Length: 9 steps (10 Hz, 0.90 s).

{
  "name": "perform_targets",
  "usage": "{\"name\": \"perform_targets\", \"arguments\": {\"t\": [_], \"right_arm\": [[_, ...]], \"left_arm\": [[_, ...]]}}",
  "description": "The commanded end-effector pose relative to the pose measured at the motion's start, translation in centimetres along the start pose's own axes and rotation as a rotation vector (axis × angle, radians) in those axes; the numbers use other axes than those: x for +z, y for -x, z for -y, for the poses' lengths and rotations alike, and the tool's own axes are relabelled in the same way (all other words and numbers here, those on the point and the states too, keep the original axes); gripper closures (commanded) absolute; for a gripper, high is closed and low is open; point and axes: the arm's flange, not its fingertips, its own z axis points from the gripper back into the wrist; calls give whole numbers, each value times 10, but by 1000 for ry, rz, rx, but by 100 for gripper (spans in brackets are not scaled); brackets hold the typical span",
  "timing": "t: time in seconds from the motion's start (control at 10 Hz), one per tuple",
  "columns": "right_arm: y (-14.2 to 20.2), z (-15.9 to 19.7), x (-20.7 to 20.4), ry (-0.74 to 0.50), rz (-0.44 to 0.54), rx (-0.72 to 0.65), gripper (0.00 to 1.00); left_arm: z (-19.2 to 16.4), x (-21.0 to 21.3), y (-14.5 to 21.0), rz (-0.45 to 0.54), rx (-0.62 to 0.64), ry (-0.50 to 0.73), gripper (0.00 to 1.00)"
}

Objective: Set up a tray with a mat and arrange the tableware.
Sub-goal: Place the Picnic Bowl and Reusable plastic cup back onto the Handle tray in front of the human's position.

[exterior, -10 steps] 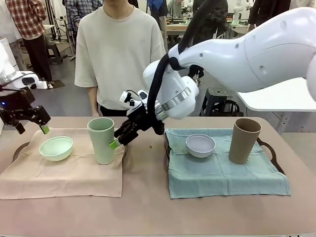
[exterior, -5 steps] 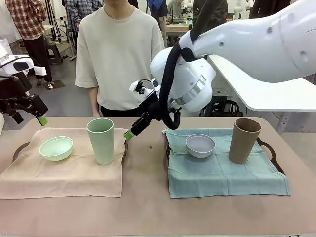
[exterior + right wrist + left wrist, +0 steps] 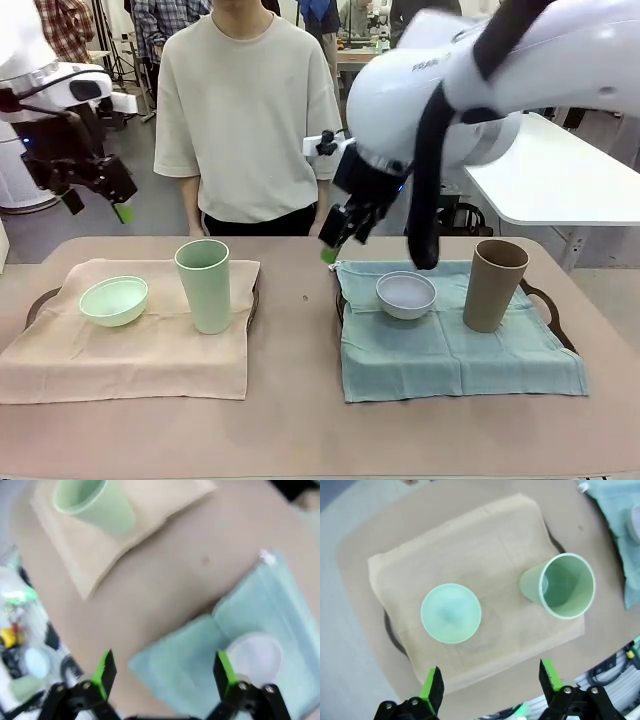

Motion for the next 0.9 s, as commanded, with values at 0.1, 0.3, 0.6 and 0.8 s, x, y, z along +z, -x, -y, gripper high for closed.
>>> {"name": "perform_targets", "arguments": {"t": [0.1,0.3,0.6,0.8], "right_arm": [[-29,-41,71,230,-236,-224,0],[-33,-50,86,354,-296,-269,0],[-11,-47,95,343,-225,-258,0],[-11,-47,95,343,-225,-258,0]], "left_arm": [[31,-4,-22,-47,24,-83,0],[41,-9,-32,-68,97,-109,0],[35,-10,-18,-27,13,-56,0],[35,-10,-18,-27,13,-56,0]]}}
